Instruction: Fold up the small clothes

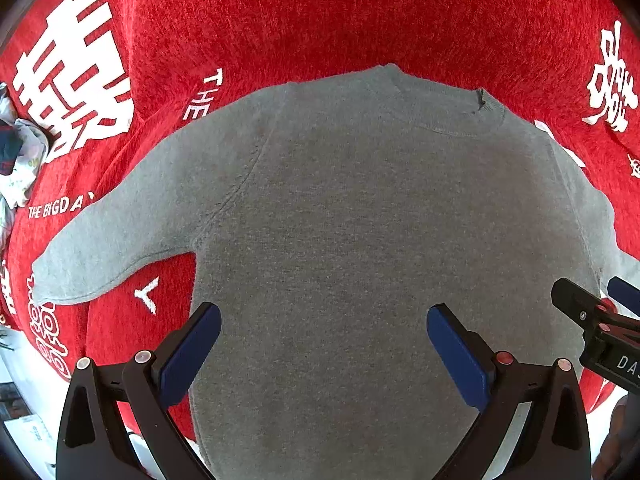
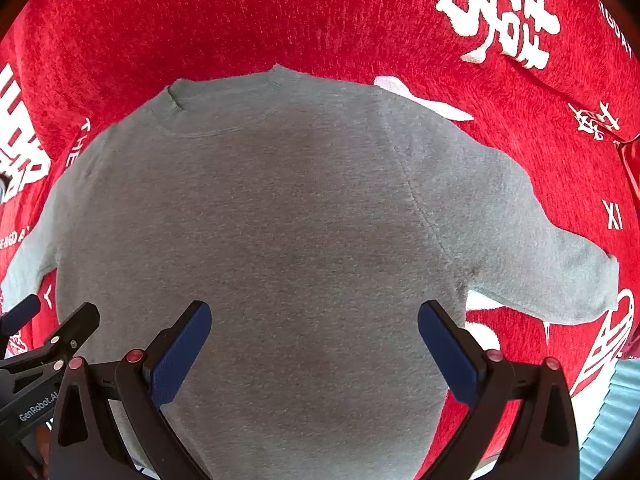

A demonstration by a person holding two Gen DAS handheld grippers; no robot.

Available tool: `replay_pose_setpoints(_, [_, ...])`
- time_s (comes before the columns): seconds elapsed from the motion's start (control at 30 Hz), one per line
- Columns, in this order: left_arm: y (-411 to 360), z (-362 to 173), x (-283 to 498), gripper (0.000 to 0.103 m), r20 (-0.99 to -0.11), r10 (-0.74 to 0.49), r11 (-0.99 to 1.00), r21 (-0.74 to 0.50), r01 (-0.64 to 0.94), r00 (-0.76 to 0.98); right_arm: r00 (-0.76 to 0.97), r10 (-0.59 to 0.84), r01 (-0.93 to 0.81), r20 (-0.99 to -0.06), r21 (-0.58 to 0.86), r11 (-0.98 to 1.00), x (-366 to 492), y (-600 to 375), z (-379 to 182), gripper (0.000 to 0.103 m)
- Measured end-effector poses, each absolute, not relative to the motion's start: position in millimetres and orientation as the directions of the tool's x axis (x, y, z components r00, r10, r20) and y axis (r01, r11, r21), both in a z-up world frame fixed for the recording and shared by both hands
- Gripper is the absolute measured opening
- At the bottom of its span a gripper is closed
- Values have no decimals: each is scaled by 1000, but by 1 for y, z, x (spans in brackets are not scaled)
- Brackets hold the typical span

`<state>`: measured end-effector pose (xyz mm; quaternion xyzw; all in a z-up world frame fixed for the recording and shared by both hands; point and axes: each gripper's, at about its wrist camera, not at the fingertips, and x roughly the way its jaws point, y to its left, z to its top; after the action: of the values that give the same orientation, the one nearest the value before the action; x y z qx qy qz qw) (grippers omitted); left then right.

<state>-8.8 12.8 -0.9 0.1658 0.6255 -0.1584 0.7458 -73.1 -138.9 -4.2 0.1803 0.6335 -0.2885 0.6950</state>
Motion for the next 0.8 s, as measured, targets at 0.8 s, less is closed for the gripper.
replay_pose_setpoints(0.8, [23,1,0,103,-986,-61,906,10,424,154,29,-176,613,-984,-122,781,-65,-124,-4,103])
